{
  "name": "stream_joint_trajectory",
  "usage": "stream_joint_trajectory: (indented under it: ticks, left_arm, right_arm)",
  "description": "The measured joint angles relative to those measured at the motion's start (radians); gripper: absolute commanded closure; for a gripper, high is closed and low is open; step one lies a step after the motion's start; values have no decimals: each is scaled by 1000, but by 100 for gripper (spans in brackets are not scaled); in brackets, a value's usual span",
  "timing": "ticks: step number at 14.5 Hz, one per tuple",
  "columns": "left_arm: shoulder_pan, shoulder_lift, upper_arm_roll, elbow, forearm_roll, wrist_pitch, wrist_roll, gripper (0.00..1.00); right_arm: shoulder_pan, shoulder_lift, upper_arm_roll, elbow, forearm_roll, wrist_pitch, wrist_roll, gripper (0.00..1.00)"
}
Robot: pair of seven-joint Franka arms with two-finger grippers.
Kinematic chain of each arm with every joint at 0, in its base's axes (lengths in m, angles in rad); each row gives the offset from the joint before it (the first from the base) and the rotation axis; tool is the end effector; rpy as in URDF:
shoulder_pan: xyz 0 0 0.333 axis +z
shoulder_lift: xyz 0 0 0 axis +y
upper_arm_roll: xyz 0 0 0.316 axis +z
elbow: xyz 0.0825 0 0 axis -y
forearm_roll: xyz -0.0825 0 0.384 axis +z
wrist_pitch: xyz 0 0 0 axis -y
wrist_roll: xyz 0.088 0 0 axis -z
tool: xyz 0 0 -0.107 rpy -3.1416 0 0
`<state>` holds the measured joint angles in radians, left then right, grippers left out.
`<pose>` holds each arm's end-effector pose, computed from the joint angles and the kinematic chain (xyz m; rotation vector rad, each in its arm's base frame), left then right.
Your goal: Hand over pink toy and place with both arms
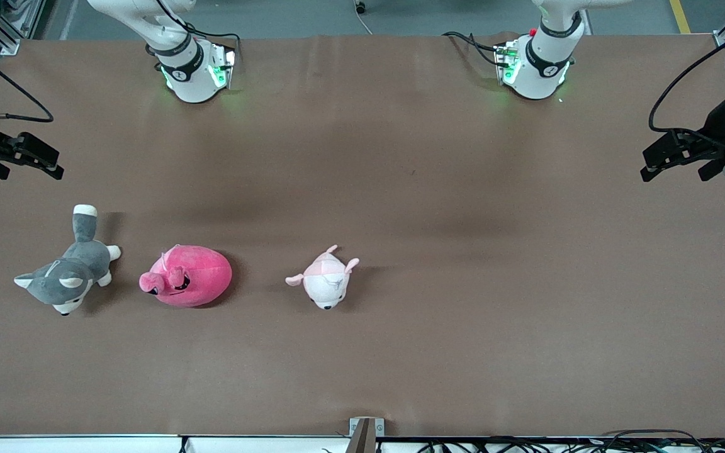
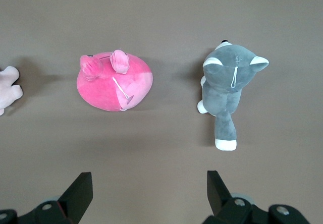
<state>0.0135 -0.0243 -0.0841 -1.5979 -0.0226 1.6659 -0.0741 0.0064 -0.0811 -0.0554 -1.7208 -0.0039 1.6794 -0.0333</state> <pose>0.5550 -0.0421 0.6339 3.1112 0.0071 0.1409 0.5369 -0.0278 0.6070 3.1399 -0.0240 0.0621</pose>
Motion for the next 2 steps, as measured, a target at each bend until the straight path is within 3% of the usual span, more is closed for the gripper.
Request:
stream_joint_trajectory:
  ticks: [2]
  left_arm:
    - [0, 0, 0, 0, 0, 0, 0, 0]
  right_arm:
    - [0, 0, 0, 0, 0, 0, 0, 0]
